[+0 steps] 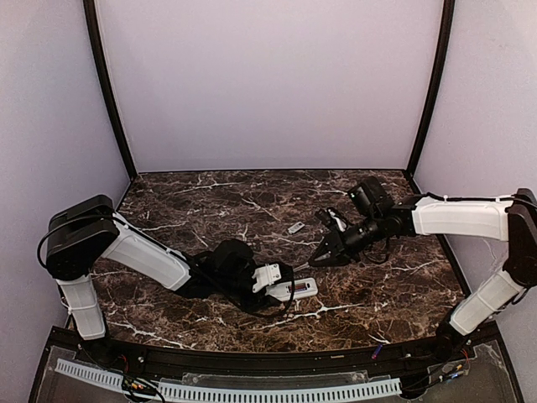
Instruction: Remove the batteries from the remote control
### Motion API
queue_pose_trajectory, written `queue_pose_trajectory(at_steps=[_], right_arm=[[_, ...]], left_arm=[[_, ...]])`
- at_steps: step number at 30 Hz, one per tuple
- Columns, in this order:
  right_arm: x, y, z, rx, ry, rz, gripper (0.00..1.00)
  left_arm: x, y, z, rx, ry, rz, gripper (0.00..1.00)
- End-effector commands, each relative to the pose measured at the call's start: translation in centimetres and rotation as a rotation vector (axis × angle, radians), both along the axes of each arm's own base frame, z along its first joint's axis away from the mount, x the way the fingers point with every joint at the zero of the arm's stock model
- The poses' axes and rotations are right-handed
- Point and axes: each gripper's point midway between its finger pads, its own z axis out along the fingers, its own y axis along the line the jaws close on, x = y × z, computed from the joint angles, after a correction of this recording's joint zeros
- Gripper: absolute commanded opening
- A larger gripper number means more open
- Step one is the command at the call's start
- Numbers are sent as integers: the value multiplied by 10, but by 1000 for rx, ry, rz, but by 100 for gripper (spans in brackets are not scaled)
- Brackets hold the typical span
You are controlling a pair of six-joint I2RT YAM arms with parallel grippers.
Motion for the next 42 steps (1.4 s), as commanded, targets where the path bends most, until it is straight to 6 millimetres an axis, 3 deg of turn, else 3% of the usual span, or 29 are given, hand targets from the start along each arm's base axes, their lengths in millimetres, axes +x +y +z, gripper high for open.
queue_pose_trajectory(at_steps=[1,17,29,42], right_arm=[[4,-10,-2,-73,-57,4,0],[28,-27,24,-184,-259,10,0],[41,-31,59,-216,-454,96,0],[38,-28,77,-190,-530,174,0]], left_arm=[[-11,12,-12,65,37,-13,0],[-14,12,2,56,-3,-58,0],[-6,17,21,90,-136,-108,0],[7,16,39,138,-313,-180,0]])
